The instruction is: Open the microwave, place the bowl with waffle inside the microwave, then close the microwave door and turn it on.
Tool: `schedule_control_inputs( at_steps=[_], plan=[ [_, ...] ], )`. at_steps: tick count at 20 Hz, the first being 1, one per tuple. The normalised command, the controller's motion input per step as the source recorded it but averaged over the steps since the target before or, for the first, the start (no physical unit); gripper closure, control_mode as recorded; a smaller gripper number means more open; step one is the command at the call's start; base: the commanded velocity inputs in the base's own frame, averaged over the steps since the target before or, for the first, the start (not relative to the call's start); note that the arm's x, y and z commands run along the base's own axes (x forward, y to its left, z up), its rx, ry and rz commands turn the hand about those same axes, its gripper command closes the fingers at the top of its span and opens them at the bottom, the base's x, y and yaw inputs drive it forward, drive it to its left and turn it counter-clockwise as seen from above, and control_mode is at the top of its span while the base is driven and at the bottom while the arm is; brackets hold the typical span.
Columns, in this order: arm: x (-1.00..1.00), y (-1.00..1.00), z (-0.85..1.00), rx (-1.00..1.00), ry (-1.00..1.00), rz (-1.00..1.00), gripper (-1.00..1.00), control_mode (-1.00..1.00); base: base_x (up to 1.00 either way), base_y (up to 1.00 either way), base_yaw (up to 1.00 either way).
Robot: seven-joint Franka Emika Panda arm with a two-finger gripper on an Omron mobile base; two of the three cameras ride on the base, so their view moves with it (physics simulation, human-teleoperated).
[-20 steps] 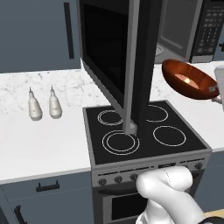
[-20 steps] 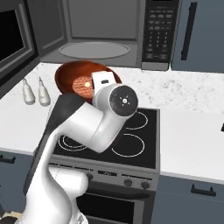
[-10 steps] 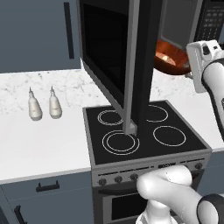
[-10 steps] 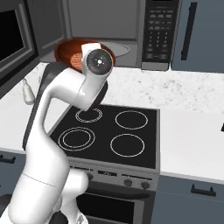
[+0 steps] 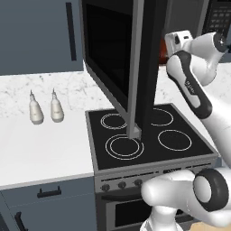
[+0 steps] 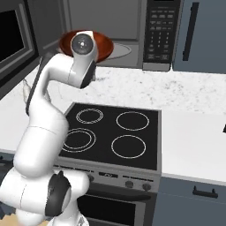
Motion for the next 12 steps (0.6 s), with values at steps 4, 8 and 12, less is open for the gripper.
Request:
schedule_control_inputs(
  at_steps=[4, 8, 12],
  plan=[
    [0.97, 0.12, 0.04, 0.00, 0.01, -0.10, 1.00, -1.00, 0.00, 0.00, 0.00],
    [0.78, 0.00, 0.00, 0.00, 0.02, -0.02, 1.00, -1.00, 0.00, 0.00, 0.00],
    [0.88, 0.00, 0.00, 0.00, 0.03, 0.00, 1.00, -1.00, 0.00, 0.00, 0.00]
  ],
)
